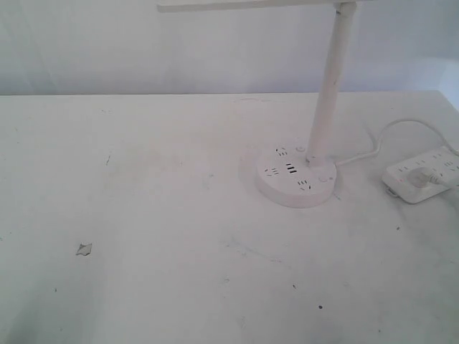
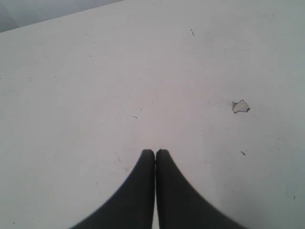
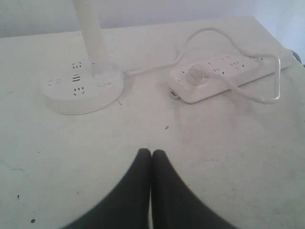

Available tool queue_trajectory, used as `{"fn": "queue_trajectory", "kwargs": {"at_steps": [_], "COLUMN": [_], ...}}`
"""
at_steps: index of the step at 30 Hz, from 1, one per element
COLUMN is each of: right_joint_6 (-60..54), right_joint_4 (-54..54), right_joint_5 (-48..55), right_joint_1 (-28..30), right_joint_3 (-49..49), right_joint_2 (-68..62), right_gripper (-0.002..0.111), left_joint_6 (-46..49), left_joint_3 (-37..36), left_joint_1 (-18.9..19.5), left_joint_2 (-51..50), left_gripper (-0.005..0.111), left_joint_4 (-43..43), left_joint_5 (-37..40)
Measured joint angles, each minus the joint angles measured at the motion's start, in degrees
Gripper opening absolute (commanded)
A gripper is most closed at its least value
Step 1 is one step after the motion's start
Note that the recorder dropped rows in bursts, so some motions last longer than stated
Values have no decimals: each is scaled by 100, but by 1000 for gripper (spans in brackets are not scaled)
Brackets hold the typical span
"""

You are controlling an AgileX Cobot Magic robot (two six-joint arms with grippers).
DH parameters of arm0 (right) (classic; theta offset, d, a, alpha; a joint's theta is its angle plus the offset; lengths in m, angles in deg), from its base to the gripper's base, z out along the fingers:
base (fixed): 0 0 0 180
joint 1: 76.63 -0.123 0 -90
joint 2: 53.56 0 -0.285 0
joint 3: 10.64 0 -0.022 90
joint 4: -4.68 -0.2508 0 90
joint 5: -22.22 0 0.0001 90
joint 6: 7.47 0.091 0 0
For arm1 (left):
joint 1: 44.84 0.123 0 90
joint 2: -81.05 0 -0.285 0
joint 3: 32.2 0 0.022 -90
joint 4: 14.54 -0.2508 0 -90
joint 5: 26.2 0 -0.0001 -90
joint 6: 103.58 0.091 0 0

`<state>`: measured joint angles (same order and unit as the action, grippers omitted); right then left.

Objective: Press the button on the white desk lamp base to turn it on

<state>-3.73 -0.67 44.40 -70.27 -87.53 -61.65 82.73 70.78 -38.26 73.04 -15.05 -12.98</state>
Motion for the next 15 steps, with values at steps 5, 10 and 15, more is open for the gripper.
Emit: {"fn": "queue_trajectory", "kwargs": {"at_steps": [5,10,15], "right_joint_6": [0,0,0], "right_joint_4": [0,0,0], "right_joint_5": [0,0,-135], "right_joint_1": [0,0,0], "right_joint_3": [0,0,0], "right_joint_2": [0,0,0], "right_gripper": [0,0,0], "left_joint_6": [0,0,0], "left_joint_3": [0,0,0], "left_joint_1": [0,0,0], "left_joint_2": [0,0,0], "left_gripper": [0,0,0], "left_joint_4": [0,0,0], "left_joint_5": [0,0,0]}}
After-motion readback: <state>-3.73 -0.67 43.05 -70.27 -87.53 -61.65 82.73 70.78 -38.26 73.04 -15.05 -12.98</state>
